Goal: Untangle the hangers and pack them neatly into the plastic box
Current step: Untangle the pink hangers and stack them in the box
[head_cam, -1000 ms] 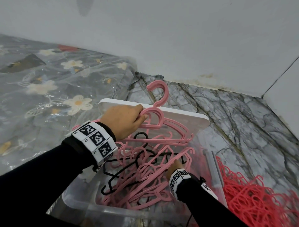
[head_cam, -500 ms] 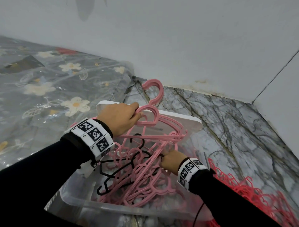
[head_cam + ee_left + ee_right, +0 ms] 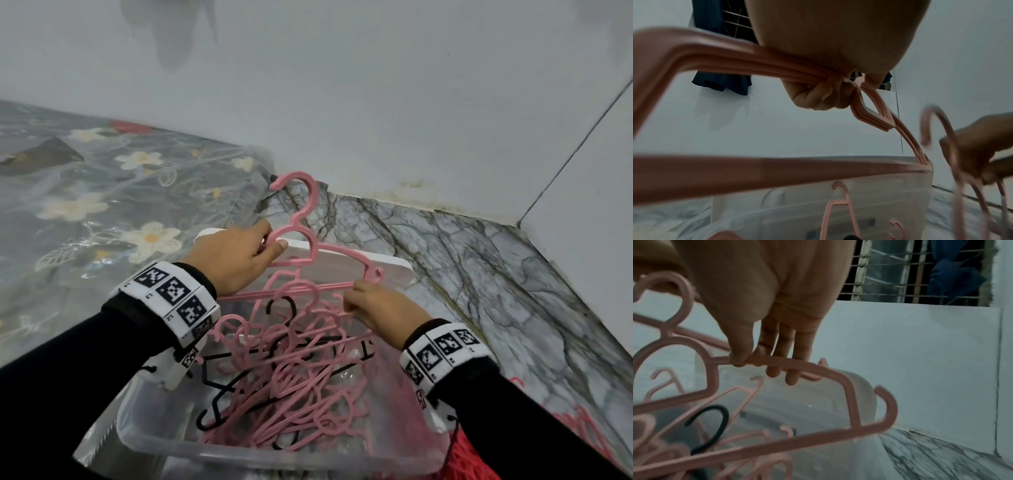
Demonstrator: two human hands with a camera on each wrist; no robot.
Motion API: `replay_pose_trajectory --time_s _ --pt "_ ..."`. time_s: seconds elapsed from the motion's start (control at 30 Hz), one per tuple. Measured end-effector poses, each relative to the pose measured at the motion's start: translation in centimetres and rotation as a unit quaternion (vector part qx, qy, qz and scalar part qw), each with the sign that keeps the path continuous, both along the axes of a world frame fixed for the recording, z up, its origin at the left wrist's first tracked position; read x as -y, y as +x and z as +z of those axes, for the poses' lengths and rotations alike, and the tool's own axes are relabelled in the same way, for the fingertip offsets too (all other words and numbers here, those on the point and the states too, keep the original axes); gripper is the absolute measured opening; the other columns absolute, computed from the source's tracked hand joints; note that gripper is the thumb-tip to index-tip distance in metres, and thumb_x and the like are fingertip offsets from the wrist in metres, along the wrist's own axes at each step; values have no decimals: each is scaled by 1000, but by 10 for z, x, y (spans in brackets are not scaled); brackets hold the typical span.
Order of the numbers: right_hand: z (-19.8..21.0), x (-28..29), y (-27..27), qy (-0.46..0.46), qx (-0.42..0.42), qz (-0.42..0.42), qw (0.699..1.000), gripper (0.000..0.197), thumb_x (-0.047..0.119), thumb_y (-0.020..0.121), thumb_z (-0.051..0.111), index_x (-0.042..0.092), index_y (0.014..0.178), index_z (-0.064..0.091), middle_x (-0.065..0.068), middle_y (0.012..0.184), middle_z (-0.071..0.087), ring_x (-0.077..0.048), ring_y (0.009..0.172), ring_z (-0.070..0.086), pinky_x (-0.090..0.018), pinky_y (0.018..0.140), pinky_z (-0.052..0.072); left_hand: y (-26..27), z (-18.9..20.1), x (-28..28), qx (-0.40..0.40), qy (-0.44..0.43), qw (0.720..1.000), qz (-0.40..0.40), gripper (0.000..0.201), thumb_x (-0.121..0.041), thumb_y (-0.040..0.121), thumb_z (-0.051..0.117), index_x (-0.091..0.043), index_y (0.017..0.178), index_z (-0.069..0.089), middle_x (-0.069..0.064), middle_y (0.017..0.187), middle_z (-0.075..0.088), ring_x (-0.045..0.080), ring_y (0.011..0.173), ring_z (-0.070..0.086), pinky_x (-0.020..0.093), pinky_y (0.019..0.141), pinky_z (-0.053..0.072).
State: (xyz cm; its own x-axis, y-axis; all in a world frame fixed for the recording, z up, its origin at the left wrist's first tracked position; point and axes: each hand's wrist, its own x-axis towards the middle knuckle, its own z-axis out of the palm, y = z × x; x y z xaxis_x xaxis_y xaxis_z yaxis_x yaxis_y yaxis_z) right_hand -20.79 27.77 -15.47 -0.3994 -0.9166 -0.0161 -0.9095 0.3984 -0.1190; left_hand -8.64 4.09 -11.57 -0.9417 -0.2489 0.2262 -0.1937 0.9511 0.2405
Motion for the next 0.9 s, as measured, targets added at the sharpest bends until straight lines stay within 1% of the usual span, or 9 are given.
replay_pose_trajectory --time_s 0.2,0.33,0.47,0.53,0.63,0.7,0.8,0.87,0.9 --pt "24 0 -15 -139 23 -73 987 7 23 91 59 19 91 66 8 88 63 -12 85 50 -30 75 41 3 -6 1 10 57 998 -24 70 -79 75 -1 -22 83 38 -1 72 65 19 68 58 42 75 46" --pt "26 9 -16 -193 50 -70 977 8 21 90 62 14 87 66 11 80 56 -6 75 45 -18 65 30 3 -9 -1 29 24 998 -45 68 -88 73 15 -24 83 37 -5 62 54 9 57 51 30 58 38" --pt "26 17 -15 -227 59 -55 970 8 19 90 62 12 86 64 9 79 55 -7 73 45 -20 65 31 1 -14 0 55 -14 997 -52 46 -72 84 34 -26 84 36 -8 63 49 7 57 47 29 54 35" --pt "25 18 -15 -235 56 -56 969 6 19 88 63 14 85 64 9 78 55 -8 72 46 -20 65 33 0 -16 1 58 -30 997 -50 39 -64 90 37 -25 89 37 -9 65 50 9 59 48 32 58 39" --pt "21 16 -19 -249 73 -87 962 6 18 85 68 15 83 62 6 78 58 -9 70 53 -16 63 40 -2 -16 2 39 -62 996 -44 32 -59 92 40 -27 89 36 -12 63 44 11 59 44 31 58 34" --pt "16 12 -21 -212 87 -107 967 9 20 83 70 18 80 62 5 74 62 -10 68 57 -20 62 44 -3 -16 5 37 -78 996 -34 30 -57 92 41 -28 89 36 -12 66 45 14 65 46 31 63 39" --pt "-3 11 -17 12 67 -82 994 10 19 86 63 21 78 58 6 76 59 -15 74 58 -26 69 46 -3 -16 8 27 -94 995 -12 31 -58 90 39 -27 88 39 -9 73 51 19 70 50 36 71 48" --pt "-26 15 -9 150 30 -52 987 8 13 88 54 16 83 60 -3 85 61 -25 87 61 -35 80 48 -4 -16 9 22 -94 995 1 34 -59 89 36 -26 86 41 -8 72 51 21 69 52 36 69 49" --pt "-40 17 -6 195 19 -46 980 15 10 88 51 11 94 64 -11 95 64 -30 94 62 -40 85 49 -5 -16 8 21 -94 995 5 34 -59 88 34 -26 85 41 -9 69 50 20 67 51 37 68 49"
